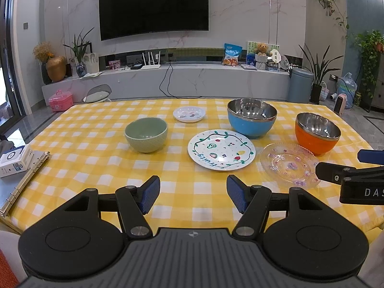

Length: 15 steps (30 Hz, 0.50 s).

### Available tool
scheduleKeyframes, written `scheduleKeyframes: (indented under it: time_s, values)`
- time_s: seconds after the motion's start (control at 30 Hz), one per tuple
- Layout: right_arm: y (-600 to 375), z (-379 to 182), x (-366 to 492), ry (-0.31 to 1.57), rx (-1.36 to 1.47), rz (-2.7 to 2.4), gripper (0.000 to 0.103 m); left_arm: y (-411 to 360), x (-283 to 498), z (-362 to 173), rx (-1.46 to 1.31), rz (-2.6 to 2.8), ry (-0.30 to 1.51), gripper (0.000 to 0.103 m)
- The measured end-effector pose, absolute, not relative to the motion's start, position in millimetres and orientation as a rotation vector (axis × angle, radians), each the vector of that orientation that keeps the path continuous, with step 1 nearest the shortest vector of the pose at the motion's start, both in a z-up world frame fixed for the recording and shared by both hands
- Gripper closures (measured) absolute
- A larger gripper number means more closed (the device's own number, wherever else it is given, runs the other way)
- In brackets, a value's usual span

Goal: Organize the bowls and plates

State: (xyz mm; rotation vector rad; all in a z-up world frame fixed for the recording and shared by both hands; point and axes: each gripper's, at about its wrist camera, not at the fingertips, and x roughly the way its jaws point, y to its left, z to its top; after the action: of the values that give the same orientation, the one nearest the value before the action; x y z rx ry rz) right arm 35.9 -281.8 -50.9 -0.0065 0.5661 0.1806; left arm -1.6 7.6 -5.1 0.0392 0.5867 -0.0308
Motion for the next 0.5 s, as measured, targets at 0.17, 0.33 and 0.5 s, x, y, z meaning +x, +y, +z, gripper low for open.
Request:
scheduleKeyframes:
  time_s: [0.17,0.33,0.5]
  values:
    - [-279.6,-50.4,37.8,0.573,-0.016,0.18,0.003,6.4,-2.8,-6.3,0.037,-0.031,0.59,0.028]
    - [-278.0,-50.6,41.0,0.582,-0.019,0.181,0.003,4.4,-3.6,-9.9,0.031,-0.036,0.599,0.028]
    - [-274.8,-50.6,47.3,0.599,-0.005,0.19,0.003,6.0,6.7,-6.5,0.027,-0.052,0.619,0.028]
